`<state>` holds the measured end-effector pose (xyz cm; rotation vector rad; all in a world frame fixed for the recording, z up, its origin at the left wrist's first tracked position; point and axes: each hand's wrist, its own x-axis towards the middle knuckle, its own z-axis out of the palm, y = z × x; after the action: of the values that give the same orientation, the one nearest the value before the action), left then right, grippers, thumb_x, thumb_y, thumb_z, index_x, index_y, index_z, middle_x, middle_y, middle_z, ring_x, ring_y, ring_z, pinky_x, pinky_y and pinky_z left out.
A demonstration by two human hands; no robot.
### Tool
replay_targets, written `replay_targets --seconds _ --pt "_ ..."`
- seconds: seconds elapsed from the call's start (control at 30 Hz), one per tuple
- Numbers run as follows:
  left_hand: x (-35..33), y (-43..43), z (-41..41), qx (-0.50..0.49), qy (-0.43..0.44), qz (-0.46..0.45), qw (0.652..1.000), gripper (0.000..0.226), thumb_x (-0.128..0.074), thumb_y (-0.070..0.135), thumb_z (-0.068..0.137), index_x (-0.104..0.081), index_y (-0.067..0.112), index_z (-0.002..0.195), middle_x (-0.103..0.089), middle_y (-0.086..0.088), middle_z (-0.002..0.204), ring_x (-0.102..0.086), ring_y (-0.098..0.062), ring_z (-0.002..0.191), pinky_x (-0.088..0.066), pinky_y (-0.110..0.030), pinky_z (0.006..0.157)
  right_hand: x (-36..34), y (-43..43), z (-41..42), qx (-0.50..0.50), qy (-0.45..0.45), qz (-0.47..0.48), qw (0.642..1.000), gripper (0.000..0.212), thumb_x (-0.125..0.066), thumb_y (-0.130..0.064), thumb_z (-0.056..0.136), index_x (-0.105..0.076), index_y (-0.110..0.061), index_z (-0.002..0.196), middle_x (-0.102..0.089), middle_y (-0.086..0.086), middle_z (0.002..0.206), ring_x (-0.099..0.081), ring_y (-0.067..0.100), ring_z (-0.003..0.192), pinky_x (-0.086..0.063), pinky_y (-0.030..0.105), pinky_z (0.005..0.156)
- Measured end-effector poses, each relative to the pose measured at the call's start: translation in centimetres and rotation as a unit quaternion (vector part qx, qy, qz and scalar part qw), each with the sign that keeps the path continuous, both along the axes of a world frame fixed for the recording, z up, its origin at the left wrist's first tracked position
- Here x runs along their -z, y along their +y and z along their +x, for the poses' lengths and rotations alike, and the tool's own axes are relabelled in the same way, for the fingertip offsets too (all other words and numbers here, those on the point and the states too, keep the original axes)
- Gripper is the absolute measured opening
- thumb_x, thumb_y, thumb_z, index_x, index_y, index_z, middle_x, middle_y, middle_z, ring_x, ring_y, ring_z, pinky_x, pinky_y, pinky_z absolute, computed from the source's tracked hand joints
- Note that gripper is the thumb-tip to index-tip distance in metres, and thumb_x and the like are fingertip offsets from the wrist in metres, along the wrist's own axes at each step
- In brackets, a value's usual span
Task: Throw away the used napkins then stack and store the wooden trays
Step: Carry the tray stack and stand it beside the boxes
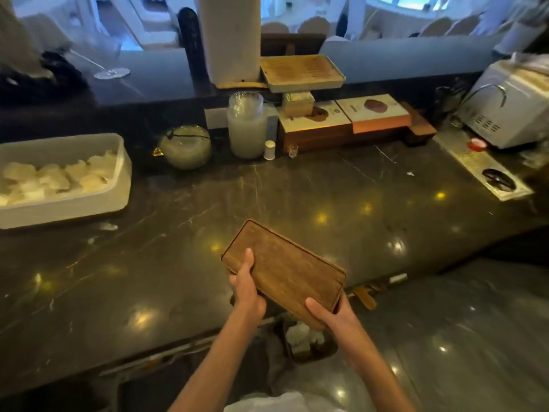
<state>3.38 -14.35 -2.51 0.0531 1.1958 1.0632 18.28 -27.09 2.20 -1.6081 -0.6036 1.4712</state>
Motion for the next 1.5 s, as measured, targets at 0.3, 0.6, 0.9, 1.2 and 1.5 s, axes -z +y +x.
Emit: replay_targets --seconds 0.3,0.6,0.9,1.2,1.5 --pt "-5.5 -6.5 0.3 0.230 0.039 0.067 0.970 0.062 -0.076 0.025 0.081 -0.042 0.019 0.132 -0.063 -0.015 0.119 -0.067 -0.032 0.104 -0.059 -0.052 0.083 -2.6 -6.4 5.9 -0.036 0.112 -0.041 0.992 0.057 -0.053 -0.069 0.084 -0.048 -0.042 0.133 -0.065 0.006 0.128 -0.066 0.028 0.112 -0.059 0.039 0.077" --pt "-6.1 -10.3 9.1 0.346 0.094 0.084 0.930 0.064 -0.068 0.032 0.087 -0.032 0.022 0.139 -0.057 -0.011 0.124 -0.062 -0.028 0.108 -0.056 -0.045 0.084 -1.9 -10.4 7.2 -0.002 0.006 -0.056 0.998 0.072 -0.069 -0.063 0.076 -0.041 -0.039 0.138 -0.061 -0.002 0.127 -0.064 0.018 0.112 -0.049 0.047 0.101" --pt "-7.3 -17.7 28.6 0.451 0.069 0.184 0.870 0.053 -0.052 0.049 0.093 -0.035 0.034 0.141 -0.056 -0.003 0.130 -0.062 -0.024 0.112 -0.055 -0.046 0.091 -2.4 -17.6 24.6 0.143 -0.031 0.035 0.989 0.047 -0.067 -0.052 0.083 -0.052 -0.044 0.127 -0.066 -0.013 0.120 -0.067 0.003 0.103 -0.055 0.016 0.074" --pt "-7.0 -26.0 44.0 0.539 0.099 0.247 0.799 0.047 -0.052 0.052 0.088 -0.028 0.055 0.129 -0.049 0.017 0.129 -0.056 -0.008 0.116 -0.052 -0.038 0.095 -1.8 -22.1 41.3 0.241 -0.033 0.038 0.969 0.067 -0.062 -0.060 0.082 -0.041 -0.037 0.141 -0.060 -0.009 0.131 -0.063 0.004 0.111 -0.054 0.020 0.082" --pt "-6.4 -20.8 55.2 0.516 0.083 0.268 0.809 0.055 -0.054 0.046 0.093 -0.027 0.048 0.140 -0.048 0.018 0.132 -0.055 -0.005 0.118 -0.052 -0.033 0.095 -1.4 -16.5 53.1 0.223 -0.064 0.046 0.972 0.071 -0.074 -0.061 0.073 -0.043 -0.047 0.136 -0.064 -0.016 0.123 -0.064 0.004 0.109 -0.054 0.032 0.091"
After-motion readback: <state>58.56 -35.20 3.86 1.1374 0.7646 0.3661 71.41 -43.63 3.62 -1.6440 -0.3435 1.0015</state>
